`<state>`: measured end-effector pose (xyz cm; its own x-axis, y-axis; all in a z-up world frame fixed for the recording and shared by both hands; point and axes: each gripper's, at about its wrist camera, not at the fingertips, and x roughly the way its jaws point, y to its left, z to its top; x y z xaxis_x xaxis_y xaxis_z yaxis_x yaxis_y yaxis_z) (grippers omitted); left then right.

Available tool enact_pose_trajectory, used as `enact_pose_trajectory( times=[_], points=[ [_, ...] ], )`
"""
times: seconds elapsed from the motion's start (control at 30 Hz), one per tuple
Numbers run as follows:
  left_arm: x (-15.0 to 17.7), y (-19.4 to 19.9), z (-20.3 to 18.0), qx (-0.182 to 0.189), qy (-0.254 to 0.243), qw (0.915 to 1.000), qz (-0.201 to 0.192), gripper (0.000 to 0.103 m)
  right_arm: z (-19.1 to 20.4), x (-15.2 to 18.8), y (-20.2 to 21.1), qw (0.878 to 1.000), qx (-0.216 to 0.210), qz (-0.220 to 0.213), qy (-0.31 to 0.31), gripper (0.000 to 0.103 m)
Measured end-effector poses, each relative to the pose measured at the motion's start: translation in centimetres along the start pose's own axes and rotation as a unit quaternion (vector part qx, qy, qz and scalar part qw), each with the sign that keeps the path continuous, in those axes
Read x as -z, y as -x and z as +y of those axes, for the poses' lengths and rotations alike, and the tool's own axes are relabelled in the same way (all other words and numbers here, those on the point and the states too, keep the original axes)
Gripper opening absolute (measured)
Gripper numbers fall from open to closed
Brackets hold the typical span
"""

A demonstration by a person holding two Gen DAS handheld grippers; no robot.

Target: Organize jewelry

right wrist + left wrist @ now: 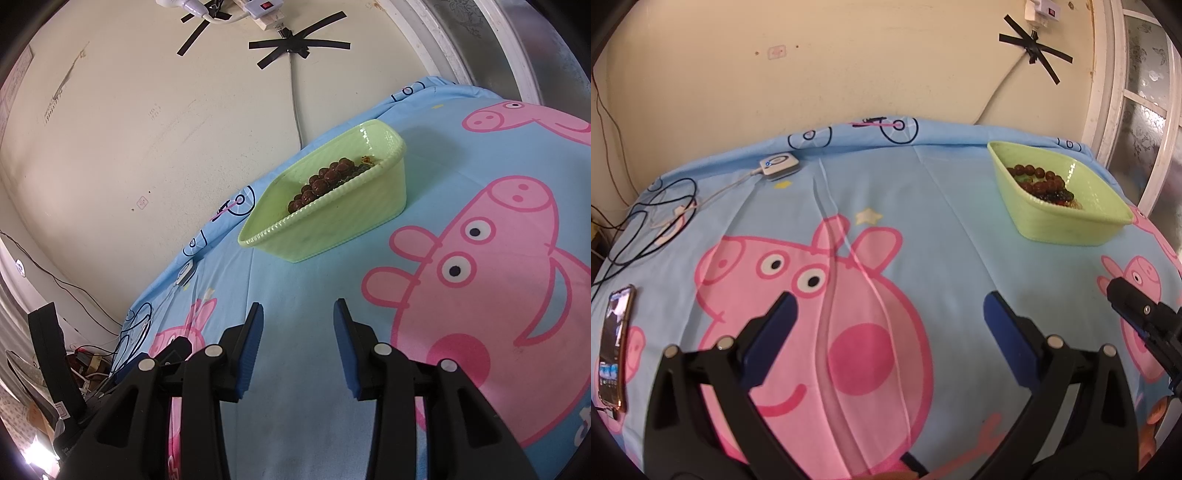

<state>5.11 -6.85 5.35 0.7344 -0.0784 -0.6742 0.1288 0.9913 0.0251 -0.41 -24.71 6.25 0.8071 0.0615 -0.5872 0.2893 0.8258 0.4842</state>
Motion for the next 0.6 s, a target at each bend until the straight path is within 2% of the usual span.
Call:
enact_pose_trajectory(
  times=[0.6],
  points=[
    [0.01, -0.10, -0.03, -0.002, -0.004, 1.0000, 0.004, 0.097, -0.17, -0.13, 0.01, 1.000, -0.001, 0.001, 0.000, 0.015]
  ],
)
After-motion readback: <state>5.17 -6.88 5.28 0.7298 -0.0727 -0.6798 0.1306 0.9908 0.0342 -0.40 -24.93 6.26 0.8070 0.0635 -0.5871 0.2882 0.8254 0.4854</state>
